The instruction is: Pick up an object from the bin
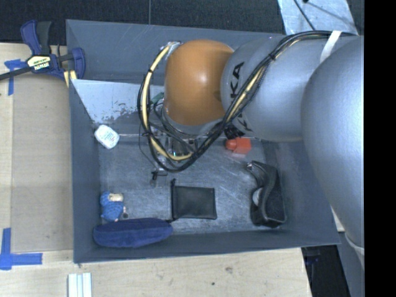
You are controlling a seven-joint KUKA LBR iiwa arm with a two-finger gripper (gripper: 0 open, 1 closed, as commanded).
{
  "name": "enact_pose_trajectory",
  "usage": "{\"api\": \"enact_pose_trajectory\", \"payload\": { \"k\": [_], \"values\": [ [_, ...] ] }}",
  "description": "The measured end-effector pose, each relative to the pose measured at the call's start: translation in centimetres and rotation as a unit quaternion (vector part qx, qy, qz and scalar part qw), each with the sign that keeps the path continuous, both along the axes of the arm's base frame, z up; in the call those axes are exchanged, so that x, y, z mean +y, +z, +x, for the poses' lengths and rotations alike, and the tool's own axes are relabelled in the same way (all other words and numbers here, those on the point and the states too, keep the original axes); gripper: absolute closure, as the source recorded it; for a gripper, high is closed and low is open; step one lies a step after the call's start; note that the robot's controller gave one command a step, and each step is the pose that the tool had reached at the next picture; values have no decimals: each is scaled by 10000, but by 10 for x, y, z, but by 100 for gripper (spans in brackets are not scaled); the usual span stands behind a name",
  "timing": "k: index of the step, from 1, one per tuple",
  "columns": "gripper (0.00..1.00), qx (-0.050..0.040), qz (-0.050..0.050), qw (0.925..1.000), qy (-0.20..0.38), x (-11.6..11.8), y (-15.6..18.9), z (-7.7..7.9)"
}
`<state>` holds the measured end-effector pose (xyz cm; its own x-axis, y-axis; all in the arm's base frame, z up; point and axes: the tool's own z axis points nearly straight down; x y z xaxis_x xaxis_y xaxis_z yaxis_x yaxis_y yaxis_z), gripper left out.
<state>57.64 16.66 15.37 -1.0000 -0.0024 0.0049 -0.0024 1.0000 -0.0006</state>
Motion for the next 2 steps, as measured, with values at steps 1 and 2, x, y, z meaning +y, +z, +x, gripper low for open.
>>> {"api": "enact_pose_trajectory", "payload": {
  "k": [1,2],
  "values": [
    [0,0,-5,9948,1014,-79,-86,-79],
    [0,-30,-4,9991,-427,-119,-53,-87]
  ]
}}
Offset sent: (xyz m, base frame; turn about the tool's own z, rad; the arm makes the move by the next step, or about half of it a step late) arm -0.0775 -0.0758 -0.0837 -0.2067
